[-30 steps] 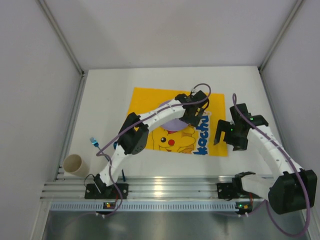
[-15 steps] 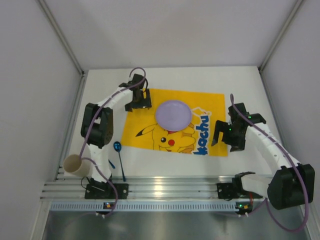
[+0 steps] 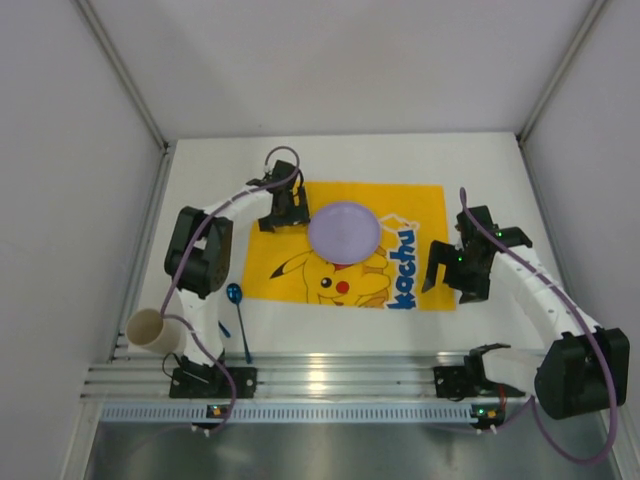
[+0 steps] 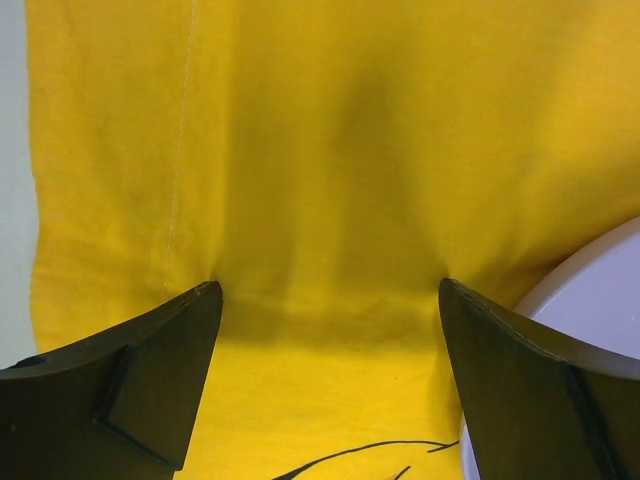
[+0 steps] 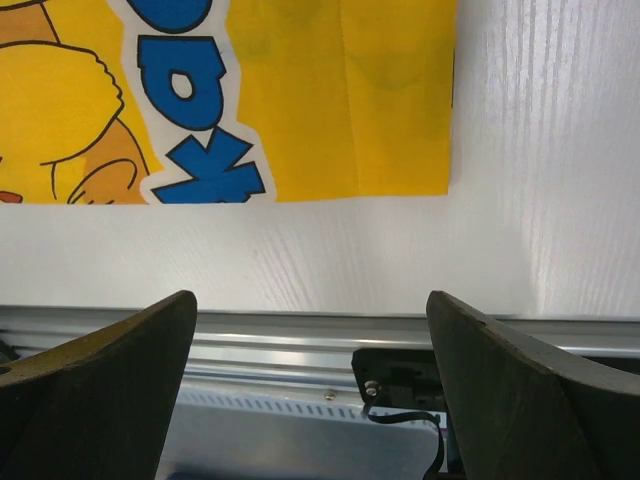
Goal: Set the dinner table for one person
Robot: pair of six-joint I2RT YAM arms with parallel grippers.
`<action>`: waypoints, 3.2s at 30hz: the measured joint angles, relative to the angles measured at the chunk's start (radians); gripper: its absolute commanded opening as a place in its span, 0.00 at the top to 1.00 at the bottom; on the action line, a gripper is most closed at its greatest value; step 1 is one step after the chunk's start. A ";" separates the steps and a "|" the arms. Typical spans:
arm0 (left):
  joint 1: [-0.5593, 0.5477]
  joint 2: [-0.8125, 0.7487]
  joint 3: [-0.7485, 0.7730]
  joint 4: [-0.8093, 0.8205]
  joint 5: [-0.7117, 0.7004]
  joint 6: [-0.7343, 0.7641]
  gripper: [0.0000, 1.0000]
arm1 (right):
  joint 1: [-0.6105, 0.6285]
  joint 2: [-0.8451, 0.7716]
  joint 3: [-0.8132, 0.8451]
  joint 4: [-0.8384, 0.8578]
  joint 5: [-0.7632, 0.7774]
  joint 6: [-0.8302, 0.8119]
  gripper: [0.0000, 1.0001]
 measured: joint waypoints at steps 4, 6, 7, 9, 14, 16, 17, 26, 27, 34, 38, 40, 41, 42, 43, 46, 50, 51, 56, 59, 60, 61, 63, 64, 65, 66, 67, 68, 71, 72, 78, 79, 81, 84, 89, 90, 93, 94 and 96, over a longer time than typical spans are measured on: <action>0.002 -0.109 -0.167 0.049 -0.016 -0.035 0.05 | 0.000 0.000 0.000 0.002 0.000 -0.001 0.00; 0.002 -0.150 -0.226 0.066 -0.022 -0.050 0.05 | 0.000 0.000 0.000 0.006 0.000 -0.005 0.00; 0.003 -0.169 -0.252 0.073 -0.023 -0.055 0.05 | 0.000 0.001 0.000 0.009 0.000 -0.007 0.00; 0.003 -0.183 -0.271 0.075 -0.026 -0.060 0.04 | 0.000 0.002 0.000 0.014 -0.001 -0.009 0.00; 0.003 -0.175 -0.241 0.031 -0.029 -0.066 0.02 | 0.001 0.007 0.002 0.019 -0.003 -0.024 0.02; 0.004 -0.163 -0.200 -0.026 -0.029 -0.068 0.02 | 0.017 0.010 0.022 0.014 -0.001 -0.032 0.00; 0.005 -0.161 -0.175 -0.057 -0.031 -0.068 0.02 | 0.037 0.014 0.048 0.007 0.007 -0.034 0.00; 0.005 -0.335 -0.008 -0.275 -0.203 -0.115 0.02 | 0.512 0.224 0.526 0.019 0.043 -0.024 0.00; 0.006 -0.384 -0.058 -0.279 -0.213 -0.126 0.02 | 0.538 0.242 0.539 0.021 0.042 -0.023 0.00; 0.018 -0.577 -0.372 -0.406 -0.253 -0.204 0.02 | 0.709 0.391 0.587 0.010 -0.023 -0.054 0.00; 0.026 -0.625 -0.297 -0.498 -0.327 -0.235 0.02 | 0.806 0.503 0.719 0.012 -0.079 -0.071 0.00; 0.031 -0.643 -0.184 -0.528 -0.359 -0.251 0.02 | 0.823 0.565 0.807 0.010 -0.127 -0.072 0.00; 0.034 -0.657 -0.129 -0.524 -0.367 -0.253 0.02 | 0.823 0.596 0.850 0.011 -0.152 -0.071 0.00; 0.036 -0.670 -0.089 -0.517 -0.370 -0.252 0.02 | 0.823 0.622 0.887 0.019 -0.173 -0.071 0.00; 0.037 -0.687 -0.050 -0.507 -0.375 -0.252 0.01 | 0.823 0.649 0.920 0.031 -0.196 -0.069 0.00; 0.039 -0.702 0.085 -0.555 -0.403 -0.268 0.02 | 0.821 0.730 1.018 0.061 -0.257 -0.052 0.00; 0.045 -0.680 0.187 -0.642 -0.464 -0.358 0.05 | 0.812 0.780 1.074 0.082 -0.277 -0.023 0.00; 0.048 -0.694 0.153 -0.655 -0.462 -0.382 0.04 | 0.806 0.780 1.073 0.080 -0.277 -0.016 0.00; 0.103 -0.858 -0.125 -0.744 -0.423 -0.476 0.02 | 0.736 0.766 1.012 0.101 -0.285 0.003 0.00; 0.251 -0.951 -0.204 -0.771 -0.408 -0.475 0.02 | 0.663 0.748 0.912 0.101 -0.288 0.003 0.00; 0.299 -0.968 -0.217 -0.777 -0.408 -0.471 0.02 | 0.635 0.742 0.868 0.103 -0.288 0.001 0.00; 0.344 -0.978 -0.226 -0.784 -0.412 -0.468 0.02 | 0.625 0.739 0.853 0.100 -0.287 0.000 0.00; 0.427 -0.983 -0.249 -0.784 -0.405 -0.454 0.02 | 0.592 0.728 0.799 0.098 -0.287 -0.006 0.00; 0.457 -0.983 -0.267 -0.781 -0.394 -0.446 0.02 | 0.580 0.719 0.772 0.097 -0.287 -0.010 0.00; 0.493 -0.986 -0.294 -0.779 -0.378 -0.432 0.02 | 0.575 0.711 0.754 0.095 -0.287 -0.015 0.00; 0.519 -0.990 -0.319 -0.780 -0.365 -0.422 0.02 | 0.570 0.700 0.734 0.096 -0.287 -0.019 0.00; 0.550 -0.998 -0.352 -0.779 -0.348 -0.410 0.02 | 0.568 0.686 0.716 0.095 -0.288 -0.024 0.00; 0.579 -1.009 -0.383 -0.781 -0.333 -0.398 0.02 | 0.565 0.673 0.702 0.094 -0.288 -0.026 0.00; 0.653 -1.050 -0.444 -0.790 -0.305 -0.363 0.02 | 0.561 0.622 0.652 0.097 -0.288 -0.035 0.00; 0.673 -1.064 -0.455 -0.790 -0.297 -0.352 0.02 | 0.559 0.607 0.637 0.097 -0.288 -0.037 0.00; 0.769 -1.139 -0.529 -0.784 -0.256 -0.291 0.02 | 0.543 0.538 0.544 0.095 -0.287 -0.054 0.00; 0.772 -1.140 -0.542 -0.775 -0.248 -0.284 0.02 | 0.541 0.535 0.534 0.096 -0.286 -0.056 0.00; 0.776 -1.137 -0.571 -0.753 -0.228 -0.275 0.02 | 0.537 0.532 0.521 0.096 -0.286 -0.060 0.00; 0.781 -1.125 -0.599 -0.711 -0.200 -0.266 0.02 | 0.532 0.531 0.508 0.094 -0.283 -0.060 0.00; 0.805 -1.071 -0.600 -0.642 -0.169 -0.251 0.09 | 0.522 0.530 0.501 0.097 -0.277 -0.061 0.00; 0.807 -1.059 -0.600 -0.632 -0.165 -0.251 0.11 | 0.520 0.529 0.500 0.097 -0.275 -0.060 0.00; 0.809 -1.027 -0.589 -0.616 -0.147 -0.250 0.24 | 0.509 0.520 0.487 0.097 -0.269 -0.061 0.00; 0.810 -1.020 -0.587 -0.605 -0.146 -0.248 0.29 | 0.504 0.517 0.482 0.098 -0.267 -0.061 0.00; 0.811 -1.009 -0.587 -0.591 -0.144 -0.245 0.51 | 0.492 0.512 0.476 0.100 -0.264 -0.061 0.00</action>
